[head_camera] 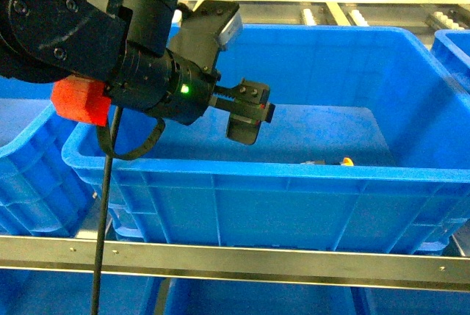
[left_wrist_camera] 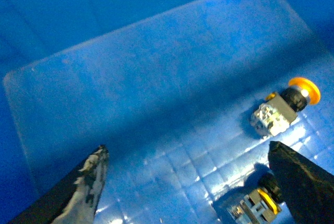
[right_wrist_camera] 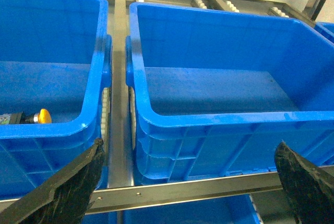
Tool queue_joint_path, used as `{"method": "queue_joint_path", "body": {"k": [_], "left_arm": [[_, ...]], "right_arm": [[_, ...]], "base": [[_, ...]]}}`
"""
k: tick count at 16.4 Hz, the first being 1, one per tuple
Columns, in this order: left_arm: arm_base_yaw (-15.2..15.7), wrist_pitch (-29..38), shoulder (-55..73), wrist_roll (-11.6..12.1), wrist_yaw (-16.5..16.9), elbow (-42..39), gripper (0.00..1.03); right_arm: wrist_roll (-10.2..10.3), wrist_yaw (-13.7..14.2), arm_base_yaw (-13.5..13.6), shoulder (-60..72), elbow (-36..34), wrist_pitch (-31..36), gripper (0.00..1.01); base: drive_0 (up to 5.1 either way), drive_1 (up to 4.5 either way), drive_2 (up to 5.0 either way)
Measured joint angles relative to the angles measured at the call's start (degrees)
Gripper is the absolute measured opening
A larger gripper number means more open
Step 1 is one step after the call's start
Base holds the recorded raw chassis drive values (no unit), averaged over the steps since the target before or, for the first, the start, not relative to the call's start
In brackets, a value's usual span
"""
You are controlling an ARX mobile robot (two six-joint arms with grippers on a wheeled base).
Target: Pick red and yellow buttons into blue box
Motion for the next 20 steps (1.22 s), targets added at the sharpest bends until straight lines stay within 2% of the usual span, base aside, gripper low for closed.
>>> {"method": "queue_joint_path", "body": {"k": [1, 2, 4, 5, 6, 7, 8, 9, 10, 11, 19, 20], "left_arm": [[0.7, 3.2, -2.2, 0.1, -0.3, -1.6, 0.99], [1.7, 6.6, -6.1, 0.2, -0.4, -4.7, 0.98], [3.0, 14.7, -13.9, 0.6, -3.2, -10.6, 0.98], [4.7, 19.3, -19.0, 0.0, -4.5, -15.7, 0.98], [6.6, 24.5, -24.5, 0.3, -8.1, -22.6, 0.98], [8.2, 33.0, -29.9, 2.2, -13.1, -30.3, 0.98], [9.4, 38.8, -35.1, 3.0, -16.6, -36.8, 0.98], [10.4, 40.9, -42.3, 3.5, -18.8, -43.7, 0.98], [10.7, 37.9, -49.8, 3.5, -21.6, -49.6, 0.98], [10.7, 37.5, -53.6, 3.5, -22.3, -52.7, 0.98], [10.6, 37.7, -53.3, 3.5, -22.3, -52.1, 0.98], [10.6, 37.7, -53.3, 3.5, -22.3, -52.1, 0.98]], "right_arm": [[0.0, 0.0, 0.0, 0.0, 0.0, 0.0, 0.98], [0.0, 0.0, 0.0, 0.0, 0.0, 0.0, 0.98], [0.0, 0.0, 0.0, 0.0, 0.0, 0.0, 0.98], [0.0, 0.0, 0.0, 0.0, 0.0, 0.0, 0.98], [0.0, 0.0, 0.0, 0.0, 0.0, 0.0, 0.98], [0.0, 0.0, 0.0, 0.0, 0.0, 0.0, 0.98], [0.0, 0.0, 0.0, 0.0, 0.0, 0.0, 0.98], [0.0, 0.0, 0.0, 0.0, 0.0, 0.0, 0.98], [0.0, 0.0, 0.0, 0.0, 0.0, 0.0, 0.98], [0.0, 0.0, 0.0, 0.0, 0.0, 0.0, 0.98], [0.0, 0.0, 0.0, 0.0, 0.0, 0.0, 0.98], [0.2, -0.8, -0.2, 0.1, -0.1, 0.8, 0.97]], "base": [[0.0, 0.00, 0.0], [0.0, 0.00, 0.0], [0.0, 0.00, 0.0], [0.0, 0.00, 0.0], [0.0, 0.00, 0.0], [0.0, 0.00, 0.0], [0.0, 0.00, 0.0], [0.0, 0.00, 0.0], [0.0, 0.00, 0.0], [0.0, 0.00, 0.0], [0.0, 0.00, 0.0], [0.0, 0.00, 0.0]]}}
